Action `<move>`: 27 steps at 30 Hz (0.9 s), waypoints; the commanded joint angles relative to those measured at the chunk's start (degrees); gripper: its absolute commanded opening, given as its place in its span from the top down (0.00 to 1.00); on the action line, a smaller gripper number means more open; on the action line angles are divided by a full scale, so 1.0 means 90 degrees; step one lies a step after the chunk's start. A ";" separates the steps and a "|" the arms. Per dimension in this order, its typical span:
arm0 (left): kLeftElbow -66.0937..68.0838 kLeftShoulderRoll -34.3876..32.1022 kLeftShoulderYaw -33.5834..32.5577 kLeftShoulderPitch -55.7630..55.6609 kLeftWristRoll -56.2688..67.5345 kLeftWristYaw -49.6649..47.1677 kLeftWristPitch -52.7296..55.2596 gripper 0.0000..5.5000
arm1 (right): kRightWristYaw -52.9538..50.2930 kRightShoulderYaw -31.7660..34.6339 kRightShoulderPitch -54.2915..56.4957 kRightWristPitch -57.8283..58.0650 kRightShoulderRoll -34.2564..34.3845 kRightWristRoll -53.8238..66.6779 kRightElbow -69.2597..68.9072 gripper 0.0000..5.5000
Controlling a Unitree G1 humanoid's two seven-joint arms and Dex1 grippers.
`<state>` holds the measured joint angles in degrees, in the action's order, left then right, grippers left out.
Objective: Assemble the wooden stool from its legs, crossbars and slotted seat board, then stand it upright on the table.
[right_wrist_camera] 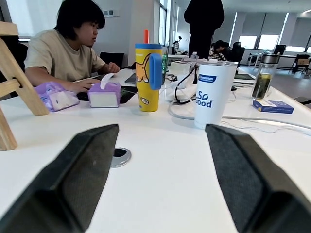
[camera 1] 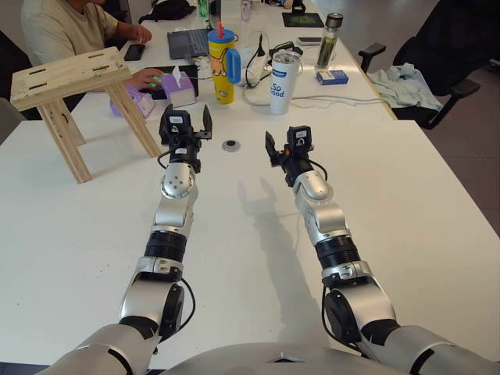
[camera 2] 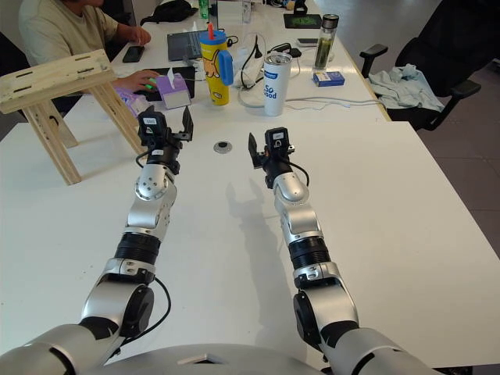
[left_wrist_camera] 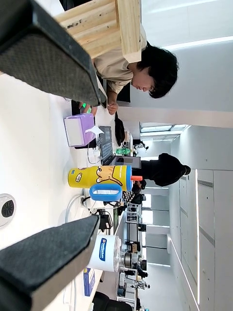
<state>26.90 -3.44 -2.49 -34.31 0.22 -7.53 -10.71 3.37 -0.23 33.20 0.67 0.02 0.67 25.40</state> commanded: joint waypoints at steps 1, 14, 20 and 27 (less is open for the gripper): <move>0.0205 0.0020 0.0008 -0.0088 -0.0175 -0.0082 -0.0053 0.25 | -0.0175 0.0024 0.0091 -0.0264 -0.0005 -0.0106 0.0226 0.39; 0.0325 0.0080 -0.0120 0.0019 -0.0011 0.0224 -0.0222 0.25 | 0.0044 -0.0164 0.0339 -0.0605 0.0195 -0.0163 0.0661 0.39; -0.0315 0.0087 -0.0083 0.0059 0.0182 0.0561 0.0271 0.25 | 0.0215 -0.0186 0.0386 -0.0618 0.0218 -0.0160 0.0696 0.39; -0.0241 0.0263 0.0068 0.0095 0.0082 0.0591 0.0229 0.25 | 0.0143 -0.0082 0.0324 -0.0625 0.0219 -0.0147 0.0662 0.39</move>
<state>23.98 -2.18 -2.52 -33.93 1.56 -2.18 -8.55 4.91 -1.25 35.37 -4.73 1.73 -1.27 31.66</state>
